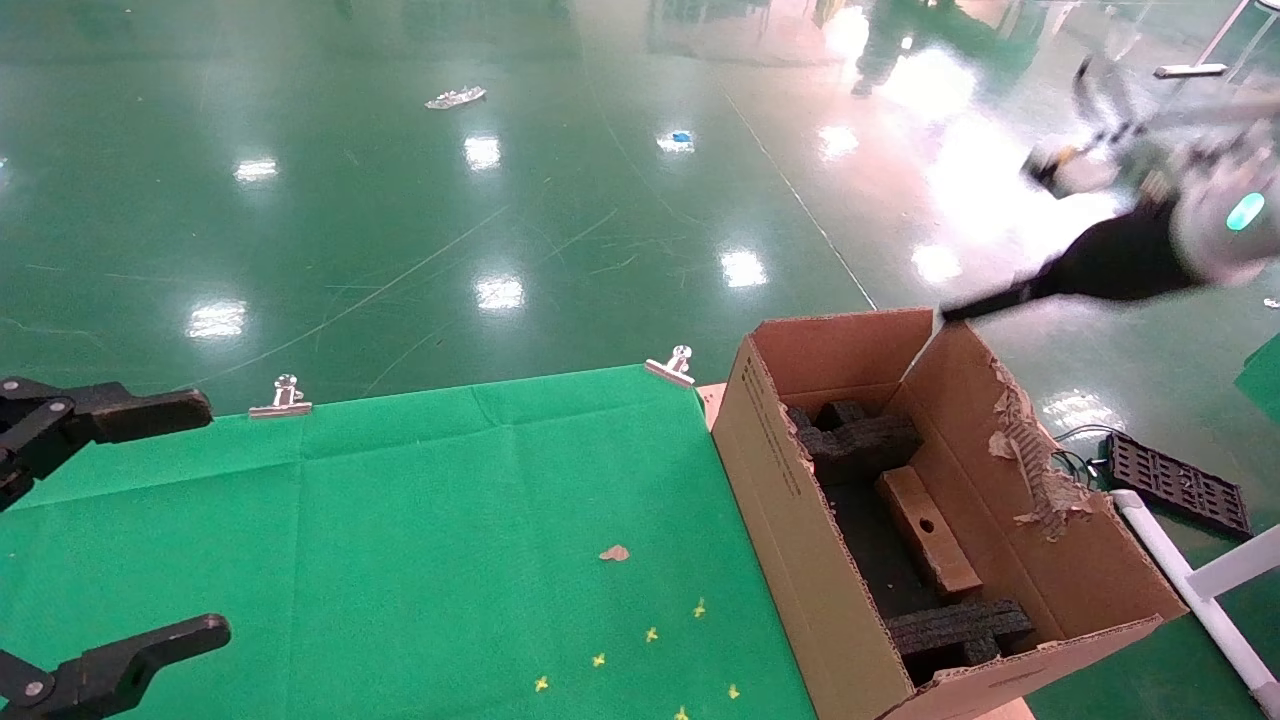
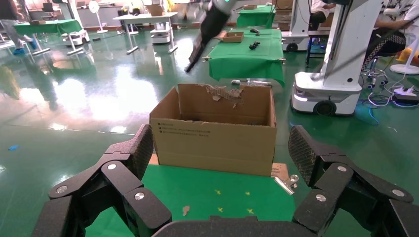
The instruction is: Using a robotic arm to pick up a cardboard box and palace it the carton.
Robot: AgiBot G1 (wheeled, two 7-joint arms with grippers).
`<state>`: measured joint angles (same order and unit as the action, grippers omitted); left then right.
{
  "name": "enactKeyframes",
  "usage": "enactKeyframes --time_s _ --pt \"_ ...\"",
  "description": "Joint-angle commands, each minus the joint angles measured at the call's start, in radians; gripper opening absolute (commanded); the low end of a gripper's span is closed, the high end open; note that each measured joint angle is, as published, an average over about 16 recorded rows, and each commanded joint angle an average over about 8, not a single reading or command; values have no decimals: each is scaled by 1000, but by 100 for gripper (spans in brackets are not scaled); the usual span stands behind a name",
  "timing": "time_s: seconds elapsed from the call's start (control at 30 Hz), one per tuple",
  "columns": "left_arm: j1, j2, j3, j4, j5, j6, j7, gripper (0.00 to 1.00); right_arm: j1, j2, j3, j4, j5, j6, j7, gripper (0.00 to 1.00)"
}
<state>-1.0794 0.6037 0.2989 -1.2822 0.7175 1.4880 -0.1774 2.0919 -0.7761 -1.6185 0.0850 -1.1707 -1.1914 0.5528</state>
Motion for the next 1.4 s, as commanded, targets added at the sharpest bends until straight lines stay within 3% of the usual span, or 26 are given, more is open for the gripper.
enactKeyframes --time_s 0.03,0.3,0.47,1.4 --pt "0 0 0 0 0 0 0 100 54 12 7 14 8 -4 -30 100" --pt "0 0 0 0 0 0 0 100 90 47 44 57 54 -4 -84 100" --pt "0 0 0 1 0 0 0 100 60 57 91 101 74 -12 -98 100" --pt "-1 -1 2 1 -1 -1 1 100 -457 109 690 628 250 -152 -226 100"
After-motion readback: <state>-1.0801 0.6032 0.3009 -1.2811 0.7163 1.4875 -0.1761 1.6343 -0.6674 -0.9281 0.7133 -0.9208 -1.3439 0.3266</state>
